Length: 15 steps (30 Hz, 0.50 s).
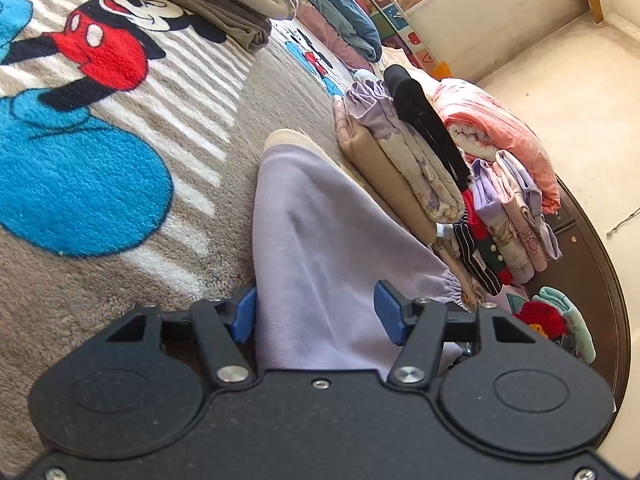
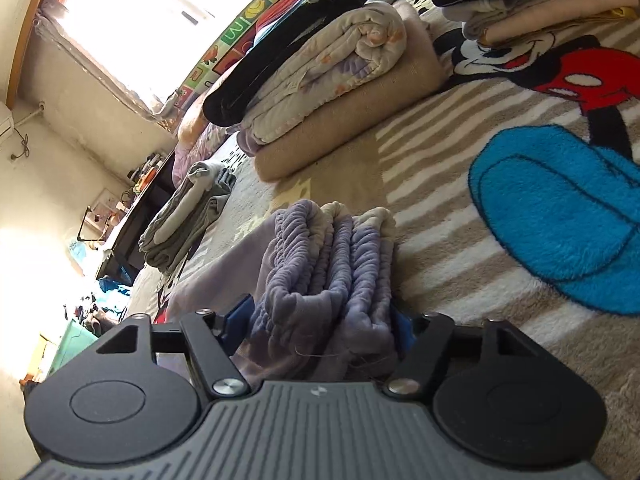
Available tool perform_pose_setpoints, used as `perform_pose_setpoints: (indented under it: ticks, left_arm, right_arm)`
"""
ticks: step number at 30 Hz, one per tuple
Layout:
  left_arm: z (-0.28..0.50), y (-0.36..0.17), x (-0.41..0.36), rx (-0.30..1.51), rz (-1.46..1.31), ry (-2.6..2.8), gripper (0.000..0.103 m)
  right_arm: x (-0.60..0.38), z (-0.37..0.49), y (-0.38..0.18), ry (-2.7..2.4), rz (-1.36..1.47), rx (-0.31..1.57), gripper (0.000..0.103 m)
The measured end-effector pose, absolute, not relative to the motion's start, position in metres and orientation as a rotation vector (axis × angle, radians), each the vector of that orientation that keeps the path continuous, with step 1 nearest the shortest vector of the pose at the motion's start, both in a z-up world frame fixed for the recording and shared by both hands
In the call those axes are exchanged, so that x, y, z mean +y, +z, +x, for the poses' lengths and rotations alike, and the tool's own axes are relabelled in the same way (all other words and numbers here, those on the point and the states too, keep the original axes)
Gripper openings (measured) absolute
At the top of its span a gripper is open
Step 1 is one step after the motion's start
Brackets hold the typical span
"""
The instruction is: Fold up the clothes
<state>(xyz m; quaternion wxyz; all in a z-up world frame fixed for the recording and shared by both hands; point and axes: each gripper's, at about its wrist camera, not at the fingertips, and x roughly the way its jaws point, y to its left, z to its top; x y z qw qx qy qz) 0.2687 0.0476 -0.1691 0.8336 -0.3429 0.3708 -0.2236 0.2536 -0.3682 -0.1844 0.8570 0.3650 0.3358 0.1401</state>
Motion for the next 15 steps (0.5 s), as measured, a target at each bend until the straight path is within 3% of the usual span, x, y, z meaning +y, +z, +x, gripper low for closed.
perform_pose_setpoints:
  ticks: [5, 6, 9, 12, 14, 15]
  left_arm:
    - [0.268, -0.173, 0.047, 0.774, -0.734, -0.434, 0.026]
    - [0.267, -0.171, 0.048, 0.765, -0.739, -0.442, 0.008]
    - [0.265, -0.164, 0.051, 0.746, -0.749, -0.463, 0.008]
    - [0.268, -0.166, 0.053, 0.765, -0.741, -0.464, 0.009]
    - [0.270, -0.170, 0.055, 0.785, -0.757, -0.440, 0.022]
    - [0.270, -0.172, 0.057, 0.793, -0.766, -0.425, 0.034]
  right_arm:
    - [-0.375, 0.243, -0.188, 0.284, 0.907, 0.668, 0.043]
    - [-0.377, 0.241, -0.189, 0.284, 0.937, 0.659, 0.041]
    - [-0.383, 0.234, -0.188, 0.280, 1.053, 0.626, 0.040]
    - [-0.380, 0.236, -0.185, 0.240, 0.947, 0.675, 0.060]
    - [-0.379, 0.235, -0.181, 0.239, 0.908, 0.654, 0.074]
    - [-0.380, 0.234, -0.179, 0.232, 0.894, 0.644, 0.079]
